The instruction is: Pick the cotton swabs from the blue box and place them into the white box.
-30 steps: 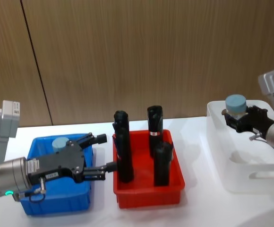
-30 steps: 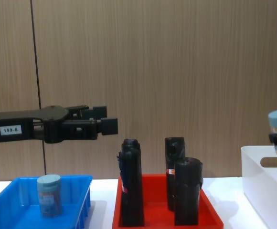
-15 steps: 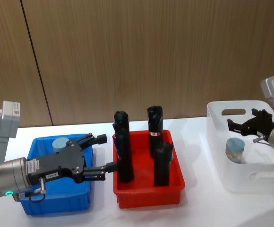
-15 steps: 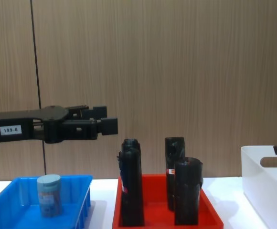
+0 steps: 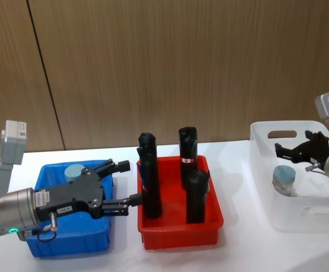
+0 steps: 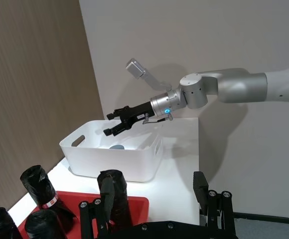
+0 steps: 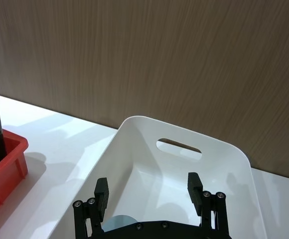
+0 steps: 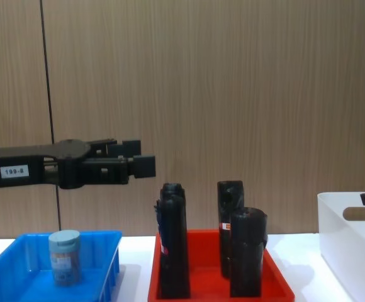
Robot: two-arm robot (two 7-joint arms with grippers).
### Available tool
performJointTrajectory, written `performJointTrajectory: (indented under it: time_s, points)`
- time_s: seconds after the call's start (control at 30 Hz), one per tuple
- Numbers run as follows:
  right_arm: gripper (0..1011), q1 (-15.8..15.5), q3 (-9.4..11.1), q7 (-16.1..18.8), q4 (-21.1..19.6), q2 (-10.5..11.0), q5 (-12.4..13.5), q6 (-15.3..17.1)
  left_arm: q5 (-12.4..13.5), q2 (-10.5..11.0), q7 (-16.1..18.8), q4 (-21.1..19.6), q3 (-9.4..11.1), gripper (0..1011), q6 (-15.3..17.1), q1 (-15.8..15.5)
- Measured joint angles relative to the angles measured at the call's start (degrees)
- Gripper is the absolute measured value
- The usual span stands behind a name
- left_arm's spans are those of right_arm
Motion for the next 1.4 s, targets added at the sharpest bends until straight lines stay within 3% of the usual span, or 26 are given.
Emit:
performJointTrajectory:
  time_s: [0.33, 1.4]
  points:
    - [1002, -3.4, 0.0, -1.1, -4.5, 0.1, 0.9, -0.6, 1.4, -0.4, 4.5, -1.4, 0.6, 1004, 0.0, 0.9]
    - [1002, -21.6, 0.4, -6.9, -28.7, 0.6, 5.7, -4.3, 8.9, -2.9, 28.7, -8.9, 4.0, 1004, 0.3, 5.6]
